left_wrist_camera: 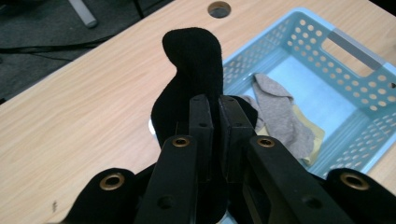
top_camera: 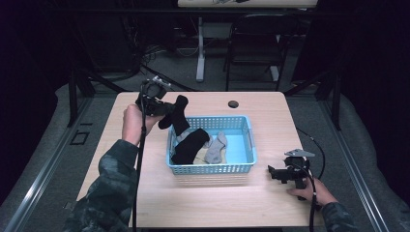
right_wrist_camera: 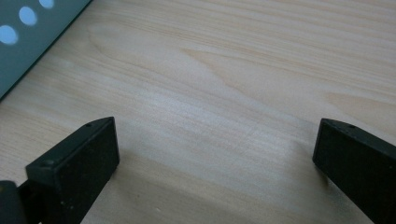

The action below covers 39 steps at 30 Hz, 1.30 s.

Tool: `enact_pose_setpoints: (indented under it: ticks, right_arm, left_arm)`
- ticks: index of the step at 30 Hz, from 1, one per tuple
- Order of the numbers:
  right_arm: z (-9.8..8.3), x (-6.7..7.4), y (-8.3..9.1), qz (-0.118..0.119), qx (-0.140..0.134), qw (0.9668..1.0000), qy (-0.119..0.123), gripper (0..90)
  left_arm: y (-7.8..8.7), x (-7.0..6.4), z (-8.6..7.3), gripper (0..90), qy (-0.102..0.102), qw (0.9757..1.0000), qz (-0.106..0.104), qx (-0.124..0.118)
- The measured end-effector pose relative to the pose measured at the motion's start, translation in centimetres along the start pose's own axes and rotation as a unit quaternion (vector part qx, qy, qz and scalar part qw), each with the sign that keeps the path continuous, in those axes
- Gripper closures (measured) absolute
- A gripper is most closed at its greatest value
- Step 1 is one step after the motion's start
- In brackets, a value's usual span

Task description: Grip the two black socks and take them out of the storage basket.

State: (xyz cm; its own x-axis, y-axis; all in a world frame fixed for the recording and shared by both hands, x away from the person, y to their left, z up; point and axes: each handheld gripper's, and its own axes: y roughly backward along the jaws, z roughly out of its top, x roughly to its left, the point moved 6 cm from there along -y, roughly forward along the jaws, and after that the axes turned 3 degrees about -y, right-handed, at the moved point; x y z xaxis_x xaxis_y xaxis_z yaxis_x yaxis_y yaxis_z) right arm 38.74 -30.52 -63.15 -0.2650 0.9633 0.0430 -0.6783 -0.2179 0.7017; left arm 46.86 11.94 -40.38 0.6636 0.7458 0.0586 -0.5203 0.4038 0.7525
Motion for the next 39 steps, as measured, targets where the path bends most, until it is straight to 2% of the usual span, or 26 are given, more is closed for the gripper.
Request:
enact_pose_setpoints:
  ticks: [10, 18, 26, 28, 33, 39]
  right_arm:
    - [0.0, 0.0, 0.0, 0.0, 0.0, 1.0, 0.0, 0.0]
    - [0.0, 0.0, 0.0, 0.0, 0.0, 1.0, 0.0, 0.0]
    - [0.0, 0.0, 0.0, 0.0, 0.0, 1.0, 0.0, 0.0]
    - [0.0, 0.0, 0.0, 0.0, 0.0, 1.0, 0.0, 0.0]
    - [0.0, 0.0, 0.0, 0.0, 0.0, 1.0, 0.0, 0.0]
    - [0.0, 0.0, 0.0, 0.0, 0.0, 1.0, 0.0, 0.0]
  left_arm:
    - [2.8, 3.3, -2.1, 84.9, 0.037, 0.9988, 0.027, -0.014]
    - [3.6, 5.3, -4.1, 85.0, 0.061, 0.9972, 0.044, -0.007]
    - [3.2, 7.2, -7.1, 85.0, 0.093, 0.9941, 0.054, 0.012]
    - [2.9, 7.6, -8.0, 85.0, 0.105, 0.993, 0.05, 0.017]
    - [2.0, 8.4, -10.6, 84.9, 0.129, 0.9897, 0.052, 0.034]
    - [0.3, 9.0, -13.3, 84.8, 0.156, 0.9851, 0.049, 0.054]
